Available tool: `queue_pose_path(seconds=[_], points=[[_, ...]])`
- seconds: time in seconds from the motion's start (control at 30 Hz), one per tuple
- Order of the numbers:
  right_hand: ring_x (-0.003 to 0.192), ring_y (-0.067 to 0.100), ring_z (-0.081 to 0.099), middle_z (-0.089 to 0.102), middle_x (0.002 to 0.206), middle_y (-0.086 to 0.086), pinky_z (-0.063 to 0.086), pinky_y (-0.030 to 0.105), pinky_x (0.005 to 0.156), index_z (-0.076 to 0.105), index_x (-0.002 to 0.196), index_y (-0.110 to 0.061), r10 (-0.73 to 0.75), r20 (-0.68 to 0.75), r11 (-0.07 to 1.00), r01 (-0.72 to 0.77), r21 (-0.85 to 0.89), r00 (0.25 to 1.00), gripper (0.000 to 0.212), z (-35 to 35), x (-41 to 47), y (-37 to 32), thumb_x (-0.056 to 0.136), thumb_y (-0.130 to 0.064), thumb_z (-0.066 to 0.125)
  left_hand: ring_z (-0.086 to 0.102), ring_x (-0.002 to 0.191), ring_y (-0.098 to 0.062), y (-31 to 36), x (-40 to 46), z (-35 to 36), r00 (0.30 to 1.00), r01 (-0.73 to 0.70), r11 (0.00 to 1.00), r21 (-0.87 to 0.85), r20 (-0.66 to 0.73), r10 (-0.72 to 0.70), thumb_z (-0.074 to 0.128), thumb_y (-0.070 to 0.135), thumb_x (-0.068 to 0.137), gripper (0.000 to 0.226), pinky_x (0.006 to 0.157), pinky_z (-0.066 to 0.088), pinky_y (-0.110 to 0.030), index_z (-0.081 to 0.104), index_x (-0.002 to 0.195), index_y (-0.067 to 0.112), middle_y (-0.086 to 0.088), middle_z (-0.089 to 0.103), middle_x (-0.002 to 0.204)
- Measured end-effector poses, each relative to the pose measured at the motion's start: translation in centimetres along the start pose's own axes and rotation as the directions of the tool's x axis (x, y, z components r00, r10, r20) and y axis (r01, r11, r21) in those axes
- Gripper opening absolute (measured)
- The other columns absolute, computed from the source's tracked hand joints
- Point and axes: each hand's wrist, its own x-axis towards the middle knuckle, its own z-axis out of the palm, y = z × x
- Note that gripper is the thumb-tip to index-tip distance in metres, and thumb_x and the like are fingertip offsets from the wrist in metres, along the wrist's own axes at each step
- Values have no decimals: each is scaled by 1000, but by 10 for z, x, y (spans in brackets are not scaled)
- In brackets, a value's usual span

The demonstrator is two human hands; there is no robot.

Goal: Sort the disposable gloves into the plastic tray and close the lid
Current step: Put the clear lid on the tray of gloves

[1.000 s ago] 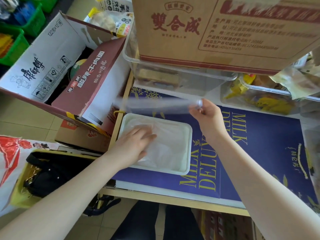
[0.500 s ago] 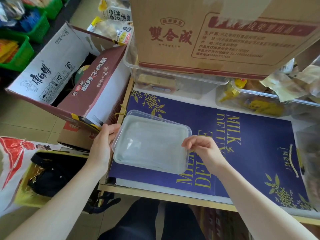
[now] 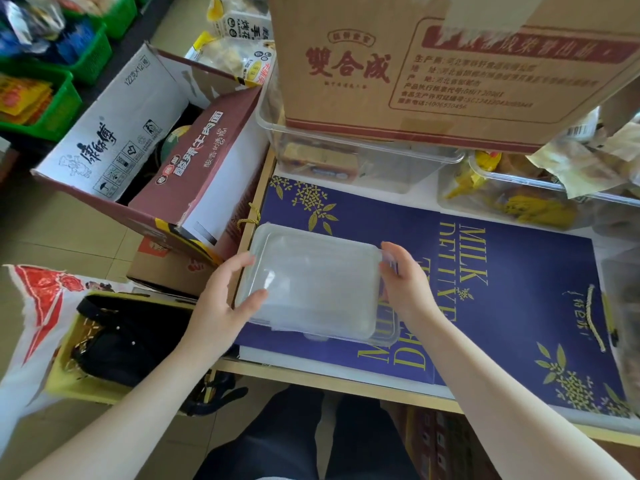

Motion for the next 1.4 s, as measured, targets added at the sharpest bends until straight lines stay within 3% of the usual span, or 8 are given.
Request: queue_pose_path(seconds=[0.17, 0.27, 0.37, 0.6, 0.73, 0.93, 1.13, 1.4], points=[[39, 8, 36, 51, 67, 0, 31, 15, 34, 53, 127, -8, 236, -43, 910, -206, 359, 971, 32, -6, 8, -7, 99, -9, 40, 44, 109, 2, -2, -15, 14, 936, -307, 940, 152, -128, 327, 50, 74, 74, 57, 91, 36, -8, 42, 113, 34, 19, 43, 117], [42, 13, 47, 60, 75, 4, 41, 22, 37, 55, 127, -7, 242, -28, 898, -213, 384, 970, 32, -7, 5, -11, 99, -9, 39, 45, 94, -16, -19, -8, 24, 694, -666, 494, 559, 224, 684, 55, 56, 80, 43, 80, 43, -27, 48, 104, 21, 0, 42, 104], [68, 29, 57, 63, 109, 28, 54, 40, 64, 58, 122, -5, 283, -39, 872, -240, 427, 958, 30, -10, 3, -12, 97, -7, 43, 46, 90, -16, -27, -2, 30, 604, -752, 293, 590, 440, 664, 66, 47, 71, 45, 69, 46, -28, 51, 105, 22, 0, 44, 103], [82, 19, 60, 65, 99, 8, 52, 27, 71, 61, 115, -10, 168, -2, 831, -141, 539, 986, 26, -12, 7, 8, 99, -8, 41, 47, 74, -17, -19, 20, 28, 741, -610, 532, 587, 183, 647, 62, 32, 81, 24, 64, 46, -32, 68, 70, 12, -2, 54, 76], [63, 17, 43, 54, 78, 3, 35, 23, 56, 62, 108, -17, 141, -40, 840, -98, 534, 989, 23, -1, 7, 8, 100, -12, 41, 40, 108, -31, -6, 34, 30, 921, -200, 652, 731, -87, 380, 81, 37, 53, 76, 82, 43, -56, 46, 115, 10, -10, 42, 117], [64, 11, 54, 58, 81, -5, 47, 24, 49, 55, 115, -24, 25, -97, 962, 2, 273, 995, 22, 11, -3, 6, 101, -21, 38, 50, 117, -20, -15, 45, 13, 997, 73, 986, 148, -41, -68, 77, 31, 75, 69, 100, 43, -45, 44, 134, 18, 0, 51, 126], [84, 23, 57, 49, 129, -2, 45, 33, 62, 41, 129, -25, -179, -210, 943, 107, -317, 961, 32, 30, -9, 9, 100, -19, 31, 45, 126, -9, -18, 32, 1, 976, 214, 972, -92, -31, -218, 35, 31, 101, 37, 107, 37, -35, 46, 136, 26, 10, 49, 136], [85, 23, 53, 42, 132, 3, 40, 32, 63, 41, 129, -21, -119, -263, 952, 35, -304, 957, 31, 44, 1, 3, 101, -24, 27, 49, 102, -8, -24, 10, 6, 995, 93, 968, 233, -45, -85, 43, 24, 98, 39, 73, 36, -6, 46, 136, 14, 5, 50, 114]])
